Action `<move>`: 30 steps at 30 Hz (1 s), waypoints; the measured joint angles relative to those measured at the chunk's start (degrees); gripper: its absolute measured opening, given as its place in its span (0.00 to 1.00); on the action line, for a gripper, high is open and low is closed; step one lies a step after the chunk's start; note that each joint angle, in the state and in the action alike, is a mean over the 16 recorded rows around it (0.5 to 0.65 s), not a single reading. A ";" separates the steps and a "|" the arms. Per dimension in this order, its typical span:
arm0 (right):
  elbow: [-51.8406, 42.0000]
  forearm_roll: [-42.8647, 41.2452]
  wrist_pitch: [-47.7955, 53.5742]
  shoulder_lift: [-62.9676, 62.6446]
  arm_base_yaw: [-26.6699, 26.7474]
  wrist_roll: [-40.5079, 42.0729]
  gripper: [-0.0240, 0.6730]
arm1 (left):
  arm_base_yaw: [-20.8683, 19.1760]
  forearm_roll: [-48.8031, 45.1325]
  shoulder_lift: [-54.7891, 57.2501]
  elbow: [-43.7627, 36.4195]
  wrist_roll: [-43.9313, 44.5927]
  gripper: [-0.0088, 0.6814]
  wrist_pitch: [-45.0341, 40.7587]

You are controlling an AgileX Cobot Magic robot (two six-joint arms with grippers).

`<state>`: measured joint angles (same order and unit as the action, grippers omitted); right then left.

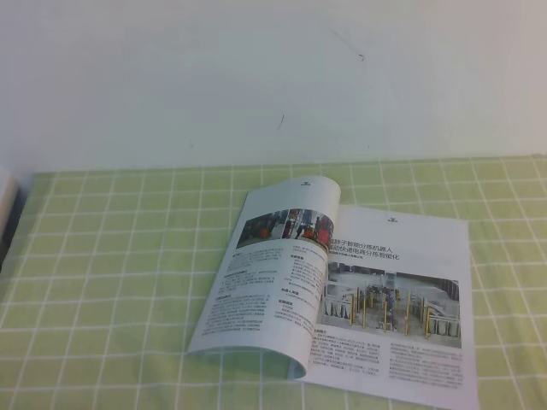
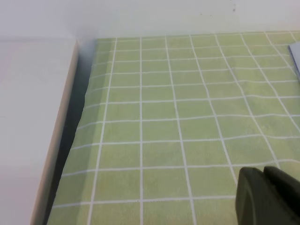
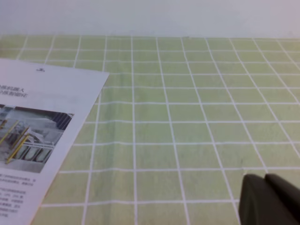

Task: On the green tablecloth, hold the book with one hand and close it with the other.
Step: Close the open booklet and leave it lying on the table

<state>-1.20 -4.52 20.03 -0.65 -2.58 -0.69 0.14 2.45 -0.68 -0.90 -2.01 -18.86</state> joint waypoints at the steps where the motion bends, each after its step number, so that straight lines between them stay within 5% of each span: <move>1: 0.00 0.00 0.00 0.00 0.00 0.00 0.03 | 0.00 0.00 0.00 0.00 0.00 0.01 0.00; 30: 0.00 0.00 0.00 0.00 0.00 0.00 0.03 | 0.00 0.00 0.00 0.00 0.00 0.01 0.01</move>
<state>-1.20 -4.52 20.03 -0.65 -2.58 -0.69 0.14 2.45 -0.68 -0.90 -2.01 -18.85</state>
